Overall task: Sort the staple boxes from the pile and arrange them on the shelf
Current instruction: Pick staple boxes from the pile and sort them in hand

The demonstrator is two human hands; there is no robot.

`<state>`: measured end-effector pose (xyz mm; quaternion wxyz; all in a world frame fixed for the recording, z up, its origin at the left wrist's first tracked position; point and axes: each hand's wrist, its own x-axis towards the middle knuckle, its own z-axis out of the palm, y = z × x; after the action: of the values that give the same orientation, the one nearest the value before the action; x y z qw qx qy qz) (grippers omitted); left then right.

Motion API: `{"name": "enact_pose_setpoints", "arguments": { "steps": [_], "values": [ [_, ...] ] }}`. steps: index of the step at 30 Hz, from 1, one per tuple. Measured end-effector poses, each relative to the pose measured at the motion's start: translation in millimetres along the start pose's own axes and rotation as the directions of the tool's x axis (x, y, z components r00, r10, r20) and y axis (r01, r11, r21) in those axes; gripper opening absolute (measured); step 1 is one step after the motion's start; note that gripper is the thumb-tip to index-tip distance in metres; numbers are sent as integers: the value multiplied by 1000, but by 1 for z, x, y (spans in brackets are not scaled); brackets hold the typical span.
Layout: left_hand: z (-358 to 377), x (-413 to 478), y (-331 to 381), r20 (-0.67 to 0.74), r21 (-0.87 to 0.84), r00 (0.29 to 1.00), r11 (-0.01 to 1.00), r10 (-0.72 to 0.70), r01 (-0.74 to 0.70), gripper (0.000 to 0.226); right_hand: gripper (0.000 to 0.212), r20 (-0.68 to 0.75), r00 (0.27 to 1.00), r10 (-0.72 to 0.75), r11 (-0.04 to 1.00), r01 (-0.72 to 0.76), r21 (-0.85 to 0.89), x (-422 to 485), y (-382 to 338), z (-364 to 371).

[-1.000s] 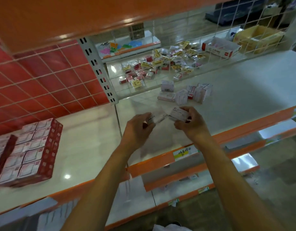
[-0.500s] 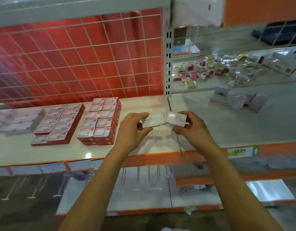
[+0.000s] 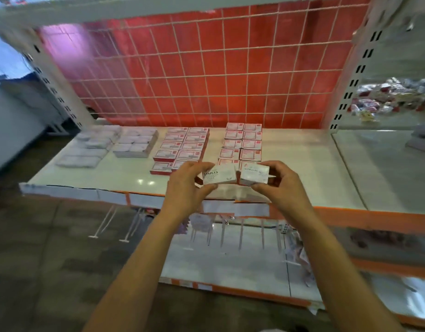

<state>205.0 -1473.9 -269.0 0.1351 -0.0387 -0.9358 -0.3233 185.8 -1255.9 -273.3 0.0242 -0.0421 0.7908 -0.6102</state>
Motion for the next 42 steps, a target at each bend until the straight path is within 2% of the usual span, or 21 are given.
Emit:
{"name": "enact_pose_setpoints", "arguments": {
  "steps": [6,20,25,31,35,42],
  "values": [
    [-25,-8,-39,-25,43,991,991,-128,129,51,47,55,998,31,999,-29,-26,3,-9,50],
    [-70,36,-125,-81,89,952,949,-296,302,50,44,242,969,-49,991,78,-111,75,-27,142],
    [-80,43,-155,-100,94,931,928,-352,361,50,50,186,982,-45,955,96,-279,91,-30,163],
    [-103,56,-192,-57,127,938,929,-343,348,50,42,170,978,-118,944,164,-287,103,-43,204],
    [-131,64,-223,3,144,948,938,-318,314,50,40,123,987,-106,958,135,-254,109,-55,247],
    [-181,75,-284,71,181,953,944,-293,276,50,35,83,991,-104,901,130,-413,112,-61,318]
  ]
}}
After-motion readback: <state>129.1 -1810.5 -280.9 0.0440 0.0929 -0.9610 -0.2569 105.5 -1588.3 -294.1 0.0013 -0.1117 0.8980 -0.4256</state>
